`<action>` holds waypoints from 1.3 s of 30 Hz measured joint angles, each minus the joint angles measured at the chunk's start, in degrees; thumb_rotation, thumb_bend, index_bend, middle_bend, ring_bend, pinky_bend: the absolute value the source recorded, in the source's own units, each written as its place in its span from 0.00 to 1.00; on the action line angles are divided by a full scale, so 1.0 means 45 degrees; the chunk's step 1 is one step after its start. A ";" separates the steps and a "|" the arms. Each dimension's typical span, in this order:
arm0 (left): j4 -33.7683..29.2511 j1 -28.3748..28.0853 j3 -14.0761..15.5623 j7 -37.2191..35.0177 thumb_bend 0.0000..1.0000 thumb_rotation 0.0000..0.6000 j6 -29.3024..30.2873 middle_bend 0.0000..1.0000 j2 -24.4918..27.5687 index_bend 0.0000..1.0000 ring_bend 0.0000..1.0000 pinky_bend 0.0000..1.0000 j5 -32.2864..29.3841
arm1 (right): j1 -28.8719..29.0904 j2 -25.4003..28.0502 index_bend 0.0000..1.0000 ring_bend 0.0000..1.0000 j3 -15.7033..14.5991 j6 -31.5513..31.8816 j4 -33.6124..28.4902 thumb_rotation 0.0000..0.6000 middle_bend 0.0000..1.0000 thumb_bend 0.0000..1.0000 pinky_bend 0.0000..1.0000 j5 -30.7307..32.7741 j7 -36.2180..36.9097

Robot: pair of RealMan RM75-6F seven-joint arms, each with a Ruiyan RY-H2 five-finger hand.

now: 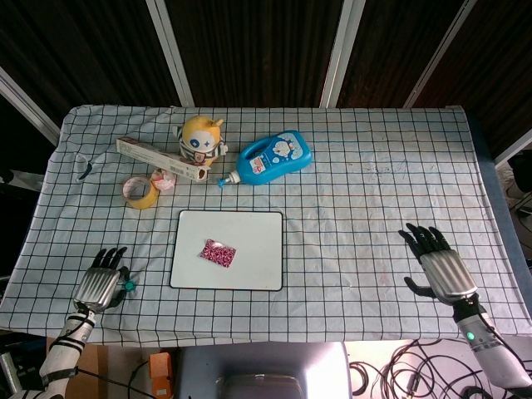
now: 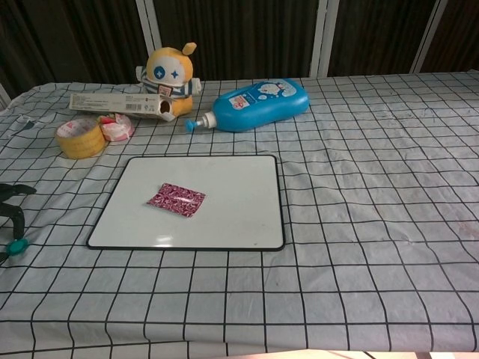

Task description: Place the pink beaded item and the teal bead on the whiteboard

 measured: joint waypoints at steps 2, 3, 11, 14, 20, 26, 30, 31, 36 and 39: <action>0.0033 0.0012 -0.0016 -0.0024 0.33 1.00 -0.0003 0.05 -0.0031 0.54 0.00 0.06 0.0062 | 0.0001 -0.0007 0.00 0.00 -0.0005 -0.0011 0.0001 1.00 0.00 0.24 0.00 0.0004 -0.0013; 0.0032 0.0017 -0.0027 -0.0044 0.33 1.00 -0.0015 0.05 -0.0038 0.54 0.00 0.06 0.0082 | -0.0001 -0.0007 0.00 0.00 -0.0008 -0.0009 0.0000 1.00 0.00 0.24 0.00 -0.0001 -0.0014; 0.0036 0.0065 -0.0127 -0.0252 0.33 1.00 -0.0037 0.06 -0.0027 0.55 0.00 0.06 0.0199 | 0.0007 0.0012 0.00 0.00 -0.0002 -0.0011 -0.0025 1.00 0.00 0.24 0.00 -0.0006 -0.0019; -0.0029 0.0097 -0.0177 -0.0356 0.33 1.00 0.0014 0.06 0.0044 0.55 0.00 0.06 0.0243 | 0.0003 0.0013 0.00 0.00 -0.0007 -0.0008 -0.0025 1.00 0.00 0.24 0.00 -0.0012 -0.0024; -0.0469 0.0148 -0.0379 -0.0788 0.33 1.00 0.0297 0.06 0.0420 0.55 0.00 0.06 0.0396 | 0.0009 0.0014 0.00 0.00 -0.0011 -0.0024 -0.0028 1.00 0.00 0.24 0.00 -0.0015 -0.0031; -0.1510 -0.0021 -0.0848 -0.1170 0.33 1.00 0.0547 0.07 0.0999 0.55 0.00 0.07 0.0578 | 0.0008 -0.0028 0.00 0.00 0.0022 0.0002 -0.0050 1.00 0.00 0.24 0.00 0.0031 -0.0107; -0.2218 -0.0665 -0.1388 -0.0849 0.33 1.00 0.0277 0.07 0.1099 0.55 0.00 0.07 0.0563 | 0.0032 -0.0054 0.00 0.00 0.0044 -0.0027 -0.0042 1.00 0.00 0.24 0.00 0.0065 -0.0140; -0.2329 -0.0841 -0.1500 -0.0682 0.33 1.00 0.0144 0.07 0.1064 0.54 0.00 0.07 0.0518 | 0.0044 -0.0056 0.00 0.00 0.0056 -0.0050 -0.0032 1.00 0.00 0.24 0.00 0.0094 -0.0142; -0.2630 -0.1922 -0.2099 0.0547 0.33 1.00 -0.0825 0.07 0.0412 0.54 0.00 0.07 -0.0141 | 0.0048 0.0012 0.00 0.00 0.0109 -0.0047 -0.0025 1.00 0.00 0.24 0.00 0.0166 -0.0020; -0.2592 -0.2531 -0.2355 0.1203 0.33 1.00 -0.1451 0.07 -0.0202 0.53 0.00 0.07 -0.0758 | 0.0009 0.0111 0.00 0.00 0.0123 0.0029 -0.0033 1.00 0.00 0.24 0.00 0.0152 0.0160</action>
